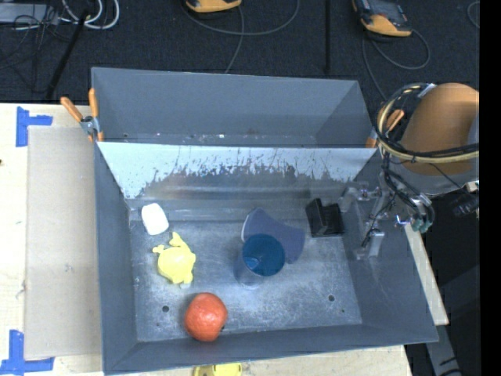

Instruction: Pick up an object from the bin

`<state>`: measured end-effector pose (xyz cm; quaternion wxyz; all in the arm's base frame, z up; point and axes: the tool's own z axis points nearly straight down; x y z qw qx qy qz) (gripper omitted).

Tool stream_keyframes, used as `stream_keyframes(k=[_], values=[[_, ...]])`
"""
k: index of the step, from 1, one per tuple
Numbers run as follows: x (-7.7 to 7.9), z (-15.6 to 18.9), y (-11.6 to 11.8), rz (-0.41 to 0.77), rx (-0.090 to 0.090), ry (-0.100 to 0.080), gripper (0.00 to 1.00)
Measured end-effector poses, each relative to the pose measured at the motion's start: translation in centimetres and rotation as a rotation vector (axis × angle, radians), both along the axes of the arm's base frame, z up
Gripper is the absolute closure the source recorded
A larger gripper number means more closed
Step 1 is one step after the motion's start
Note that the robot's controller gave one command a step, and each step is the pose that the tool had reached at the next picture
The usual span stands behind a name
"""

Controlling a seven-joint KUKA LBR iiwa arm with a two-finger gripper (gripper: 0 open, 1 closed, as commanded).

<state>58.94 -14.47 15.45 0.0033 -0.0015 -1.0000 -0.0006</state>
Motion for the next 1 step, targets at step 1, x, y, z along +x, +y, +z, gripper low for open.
stream_keyframes(k=[1], values=[[0.16,0.51,0.07,0.004,-0.001,-0.007,0.00]])
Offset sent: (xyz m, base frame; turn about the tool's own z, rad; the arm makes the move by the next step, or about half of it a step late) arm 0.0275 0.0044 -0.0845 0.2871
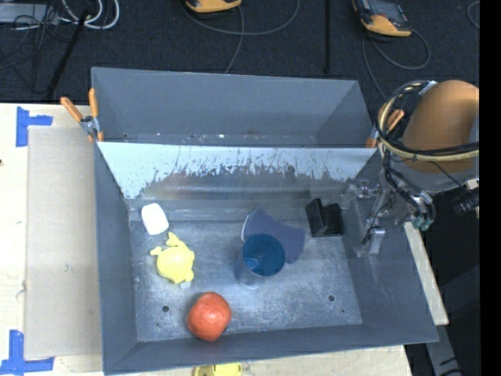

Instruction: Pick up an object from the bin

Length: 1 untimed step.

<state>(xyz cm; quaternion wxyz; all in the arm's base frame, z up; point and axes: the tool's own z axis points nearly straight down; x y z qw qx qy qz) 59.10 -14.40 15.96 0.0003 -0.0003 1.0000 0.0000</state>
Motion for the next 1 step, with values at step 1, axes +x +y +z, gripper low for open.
stream_keyframes(k=[1], values=[[1.73,-4.63,0.06,-0.170,-0.001,-0.009,0.00]])
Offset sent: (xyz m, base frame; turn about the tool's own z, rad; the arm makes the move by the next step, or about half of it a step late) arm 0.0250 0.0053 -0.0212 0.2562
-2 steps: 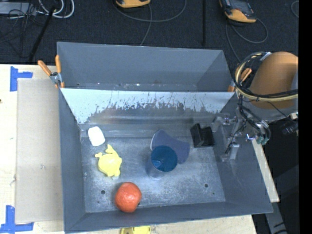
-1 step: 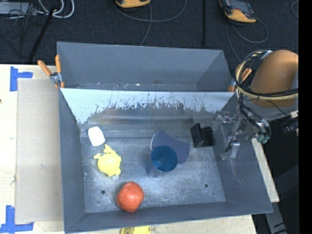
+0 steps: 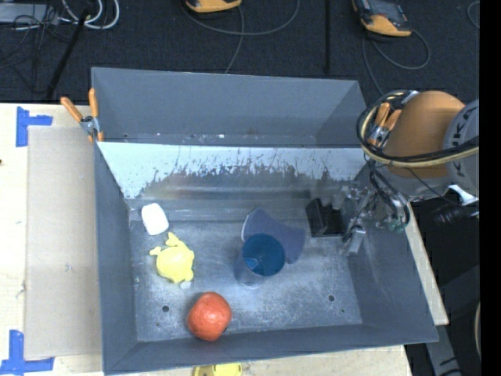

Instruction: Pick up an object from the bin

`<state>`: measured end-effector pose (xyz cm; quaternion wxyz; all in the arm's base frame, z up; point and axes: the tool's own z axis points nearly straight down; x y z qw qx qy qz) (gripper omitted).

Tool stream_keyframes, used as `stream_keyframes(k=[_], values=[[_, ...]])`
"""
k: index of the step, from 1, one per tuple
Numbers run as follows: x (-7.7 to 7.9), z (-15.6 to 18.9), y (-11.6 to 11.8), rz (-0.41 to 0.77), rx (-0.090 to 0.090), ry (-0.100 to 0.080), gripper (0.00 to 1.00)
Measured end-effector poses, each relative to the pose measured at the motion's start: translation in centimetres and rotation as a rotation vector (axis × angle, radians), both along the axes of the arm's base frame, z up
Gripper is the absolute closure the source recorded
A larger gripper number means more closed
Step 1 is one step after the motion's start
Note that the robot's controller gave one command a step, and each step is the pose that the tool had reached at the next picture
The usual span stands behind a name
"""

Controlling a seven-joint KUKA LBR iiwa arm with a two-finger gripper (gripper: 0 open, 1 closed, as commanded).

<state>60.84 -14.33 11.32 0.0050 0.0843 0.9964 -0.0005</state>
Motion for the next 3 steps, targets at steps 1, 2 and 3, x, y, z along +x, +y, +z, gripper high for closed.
stream_keyframes(k=[1,2,3], values=[[0.2,-1.7,0.3,-0.075,0.004,0.013,0.00],[1.2,0.1,1.4,-0.160,0.003,0.007,0.00],[0.7,-4.1,1.6,-0.248,0.004,0.009,0.00]])
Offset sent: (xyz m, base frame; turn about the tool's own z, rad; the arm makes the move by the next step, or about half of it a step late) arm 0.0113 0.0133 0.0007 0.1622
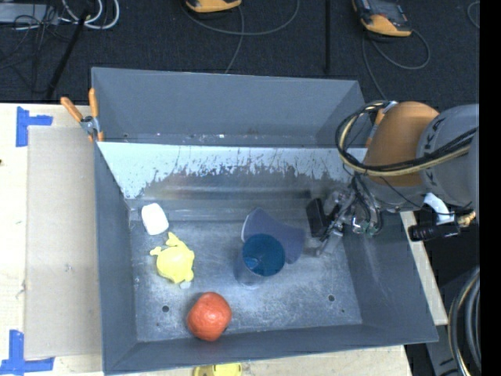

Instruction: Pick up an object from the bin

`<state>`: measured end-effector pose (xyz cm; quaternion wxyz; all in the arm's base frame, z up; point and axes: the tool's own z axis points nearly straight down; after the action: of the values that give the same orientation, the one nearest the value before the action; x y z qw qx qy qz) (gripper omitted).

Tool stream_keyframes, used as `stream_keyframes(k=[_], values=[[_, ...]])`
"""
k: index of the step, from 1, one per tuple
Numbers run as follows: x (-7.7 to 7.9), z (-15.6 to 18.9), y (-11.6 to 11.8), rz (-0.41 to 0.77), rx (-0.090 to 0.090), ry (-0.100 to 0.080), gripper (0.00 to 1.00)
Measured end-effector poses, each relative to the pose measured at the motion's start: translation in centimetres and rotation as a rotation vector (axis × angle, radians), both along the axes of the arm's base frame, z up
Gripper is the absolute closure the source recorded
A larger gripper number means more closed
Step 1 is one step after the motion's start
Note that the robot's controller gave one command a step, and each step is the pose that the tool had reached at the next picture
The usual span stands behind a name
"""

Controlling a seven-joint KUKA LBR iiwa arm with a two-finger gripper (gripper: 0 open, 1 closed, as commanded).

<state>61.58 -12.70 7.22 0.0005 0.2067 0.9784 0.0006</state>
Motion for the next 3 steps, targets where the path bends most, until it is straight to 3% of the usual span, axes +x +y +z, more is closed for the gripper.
stream_keyframes(k=[1,3], values=[[-0.15,-1.06,-0.05,-0.033,0.003,0.014,1.00],[-0.49,-0.52,-0.06,-0.038,0.003,0.020,1.00]])
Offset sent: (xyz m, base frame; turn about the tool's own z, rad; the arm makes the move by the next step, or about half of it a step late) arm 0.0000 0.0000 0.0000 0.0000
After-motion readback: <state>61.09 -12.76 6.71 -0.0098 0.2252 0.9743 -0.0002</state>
